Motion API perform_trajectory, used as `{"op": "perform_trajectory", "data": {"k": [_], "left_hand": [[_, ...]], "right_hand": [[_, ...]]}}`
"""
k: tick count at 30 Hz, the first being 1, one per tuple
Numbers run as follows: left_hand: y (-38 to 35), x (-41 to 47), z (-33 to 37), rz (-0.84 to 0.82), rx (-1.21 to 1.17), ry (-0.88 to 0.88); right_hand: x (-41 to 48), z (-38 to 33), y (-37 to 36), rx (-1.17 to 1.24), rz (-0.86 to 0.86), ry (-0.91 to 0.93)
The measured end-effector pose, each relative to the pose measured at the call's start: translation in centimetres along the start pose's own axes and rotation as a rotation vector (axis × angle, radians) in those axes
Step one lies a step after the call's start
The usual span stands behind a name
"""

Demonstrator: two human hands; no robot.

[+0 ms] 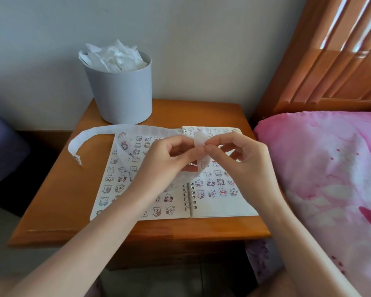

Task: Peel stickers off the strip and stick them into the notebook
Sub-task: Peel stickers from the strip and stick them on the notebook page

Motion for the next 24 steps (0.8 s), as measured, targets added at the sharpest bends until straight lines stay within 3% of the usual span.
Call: {"op": "perform_trajectory", "data": {"k": [17,24], "left_hand": [[0.06,-0.06,-0.27,-0.009,0.051,0.013],[-0.07,-0.1,-0.42,-0.002,0.05,0.055]], "right_hand": [[-0.48,0.16,0.28,-0.017,0.032,0.03],[-0.78,0.27,0.23,-0.148,0.013,0.073]]}}
Point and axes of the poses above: each hand's wrist, its own x-axis towards the middle knuckle, its own y-axis out of the back of the hand, z = x × y, the point moved 5 cm from there along x, towards the middle knuckle, and after that the axes turned 15 degrees about x, right-handed, at the moved point
